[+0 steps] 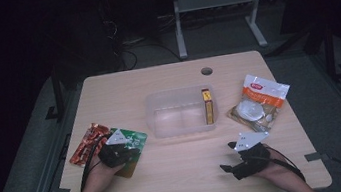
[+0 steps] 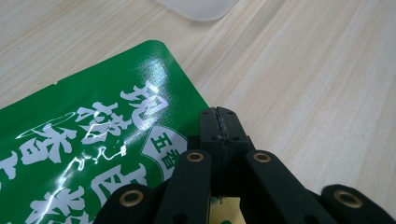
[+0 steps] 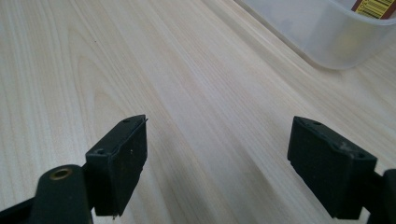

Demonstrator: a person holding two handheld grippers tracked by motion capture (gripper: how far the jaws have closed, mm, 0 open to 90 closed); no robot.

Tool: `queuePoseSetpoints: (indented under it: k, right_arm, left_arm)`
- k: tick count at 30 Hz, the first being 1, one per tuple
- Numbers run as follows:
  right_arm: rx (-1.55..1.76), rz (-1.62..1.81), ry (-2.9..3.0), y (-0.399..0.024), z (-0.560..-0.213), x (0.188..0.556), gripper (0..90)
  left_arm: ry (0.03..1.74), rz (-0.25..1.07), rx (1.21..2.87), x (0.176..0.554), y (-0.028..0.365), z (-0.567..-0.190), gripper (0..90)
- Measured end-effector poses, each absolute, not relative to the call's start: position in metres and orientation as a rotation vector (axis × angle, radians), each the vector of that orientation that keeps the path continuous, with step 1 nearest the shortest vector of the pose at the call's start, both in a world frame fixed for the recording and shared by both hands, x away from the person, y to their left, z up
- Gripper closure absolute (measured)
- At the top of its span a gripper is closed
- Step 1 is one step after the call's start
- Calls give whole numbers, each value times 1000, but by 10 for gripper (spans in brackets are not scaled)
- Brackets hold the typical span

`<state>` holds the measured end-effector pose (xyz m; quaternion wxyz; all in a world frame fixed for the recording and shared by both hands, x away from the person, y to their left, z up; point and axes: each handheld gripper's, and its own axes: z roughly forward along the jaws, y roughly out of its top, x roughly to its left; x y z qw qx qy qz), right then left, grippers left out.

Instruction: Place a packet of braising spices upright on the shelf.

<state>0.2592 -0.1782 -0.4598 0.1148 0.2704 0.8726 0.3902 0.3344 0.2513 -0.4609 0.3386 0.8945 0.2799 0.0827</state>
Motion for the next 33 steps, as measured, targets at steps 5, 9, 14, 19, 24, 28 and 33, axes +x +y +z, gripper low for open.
queuePoseSetpoints:
  k: [5, 9, 14, 19, 24, 28, 33]
  right_arm:
    - [793, 1142, 2558, -178, -460, 259, 194]
    - [793, 1143, 2557, -179, -460, 259, 194]
    - [793, 1141, 2559, -179, -459, 259, 194]
    - [794, 1144, 2556, -179, -459, 259, 194]
    - [791, 1143, 2557, -179, -459, 259, 194]
    - [791, 1142, 2558, -179, -459, 259, 194]
    - [792, 1143, 2559, -179, -459, 259, 194]
  left_arm:
    - [704, 180, 2316, 325, 244, -462, 900]
    - [666, 160, 2319, 320, 233, -463, 900]
    - [601, 121, 2334, 314, 216, -463, 900]
    - [547, 71, 2331, 305, 195, -464, 900]
    - [486, 30, 2334, 296, 174, -465, 900]
    - [440, 10, 2337, 290, 159, -466, 900]
    - [405, -3, 2344, 289, 155, -464, 900]
